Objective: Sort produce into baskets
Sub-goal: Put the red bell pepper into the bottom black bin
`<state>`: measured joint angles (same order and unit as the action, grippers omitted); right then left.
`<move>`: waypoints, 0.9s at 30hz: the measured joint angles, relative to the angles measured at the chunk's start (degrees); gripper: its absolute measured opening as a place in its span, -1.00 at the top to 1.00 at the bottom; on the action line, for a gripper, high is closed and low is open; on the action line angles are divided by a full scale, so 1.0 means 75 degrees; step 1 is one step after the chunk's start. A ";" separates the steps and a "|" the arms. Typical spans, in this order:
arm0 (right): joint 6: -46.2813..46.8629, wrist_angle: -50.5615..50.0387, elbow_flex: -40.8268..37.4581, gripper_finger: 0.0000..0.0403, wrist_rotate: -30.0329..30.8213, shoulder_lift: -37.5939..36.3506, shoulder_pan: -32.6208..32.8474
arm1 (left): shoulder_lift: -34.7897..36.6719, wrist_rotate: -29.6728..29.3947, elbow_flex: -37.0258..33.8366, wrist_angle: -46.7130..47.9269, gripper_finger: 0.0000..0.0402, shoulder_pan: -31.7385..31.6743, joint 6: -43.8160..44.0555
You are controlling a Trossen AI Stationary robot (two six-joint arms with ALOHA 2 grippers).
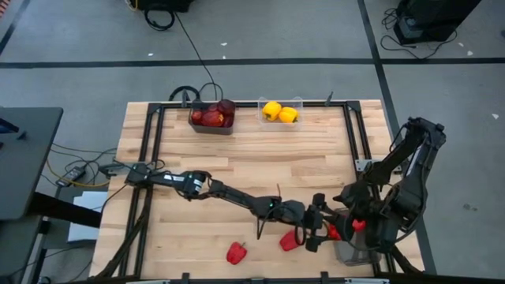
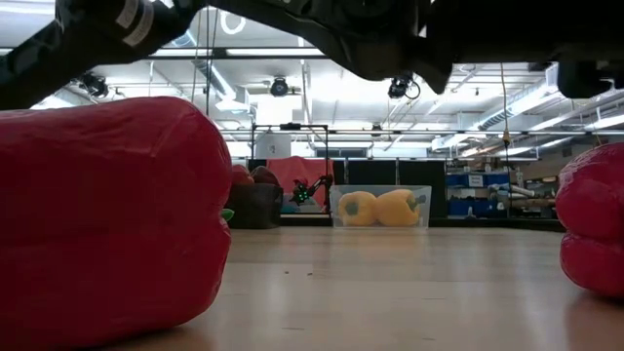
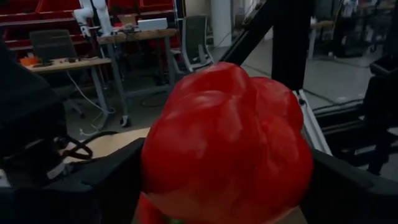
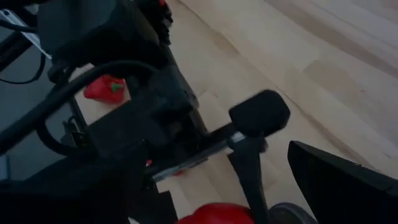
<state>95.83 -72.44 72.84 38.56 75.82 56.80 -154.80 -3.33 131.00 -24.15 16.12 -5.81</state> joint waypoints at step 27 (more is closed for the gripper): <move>0.0000 -0.0190 0.0003 -0.98 -0.0358 0.0060 -0.0256 | 0.0156 -0.0985 0.0501 0.2250 -0.96 -0.0091 -0.0360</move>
<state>95.83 -73.86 72.86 35.88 76.27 54.88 -153.63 -10.72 134.76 -7.28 15.44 -8.51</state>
